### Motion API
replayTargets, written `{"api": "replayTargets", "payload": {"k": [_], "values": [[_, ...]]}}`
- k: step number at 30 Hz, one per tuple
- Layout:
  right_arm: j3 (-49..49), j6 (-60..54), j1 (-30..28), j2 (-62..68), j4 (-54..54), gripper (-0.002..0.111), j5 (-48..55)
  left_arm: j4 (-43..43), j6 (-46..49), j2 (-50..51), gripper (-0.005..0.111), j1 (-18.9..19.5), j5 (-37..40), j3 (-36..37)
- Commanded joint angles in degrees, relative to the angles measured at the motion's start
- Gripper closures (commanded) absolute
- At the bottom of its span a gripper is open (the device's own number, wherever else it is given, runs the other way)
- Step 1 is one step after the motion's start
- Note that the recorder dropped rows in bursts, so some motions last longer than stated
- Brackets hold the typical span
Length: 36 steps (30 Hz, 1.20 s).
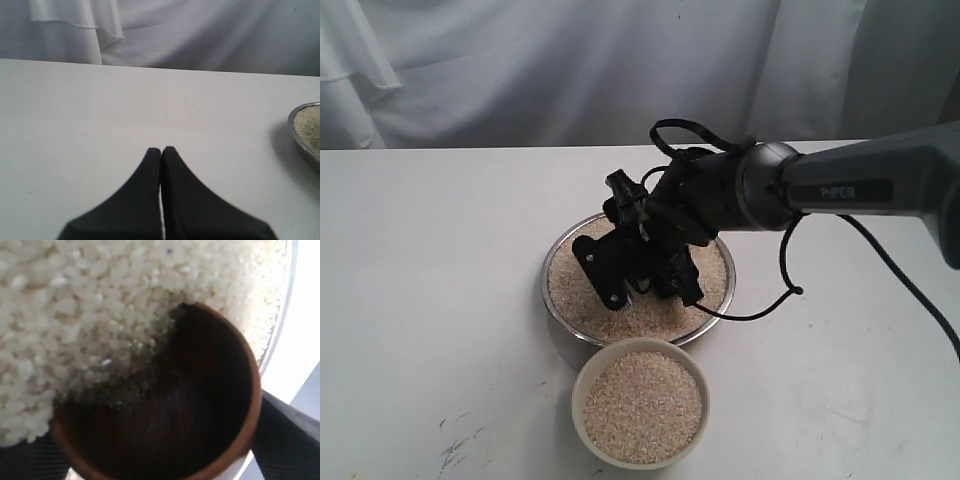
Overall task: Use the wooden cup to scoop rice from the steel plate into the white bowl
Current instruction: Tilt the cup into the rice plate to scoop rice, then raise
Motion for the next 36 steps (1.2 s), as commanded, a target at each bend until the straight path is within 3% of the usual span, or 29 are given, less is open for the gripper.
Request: {"api": "replayTargets", "payload": {"k": [1, 17, 36], "values": [[1.00, -4.95, -1.51, 1.23, 13.65, 0.108, 4.64, 0.05, -0.03, -0.24, 0.107, 0.11, -0.76, 0.28], [-7.50, -13.95, -5.85, 1.23, 37.00, 0.108, 16.29, 0.05, -0.03, -0.24, 0.107, 0.11, -0.76, 0.28], [-10.13, -14.81, -10.48, -8.99, 38.70, 0.108, 18.47, 0.05, -0.03, -0.24, 0.107, 0.11, -0.76, 0.28]]}}
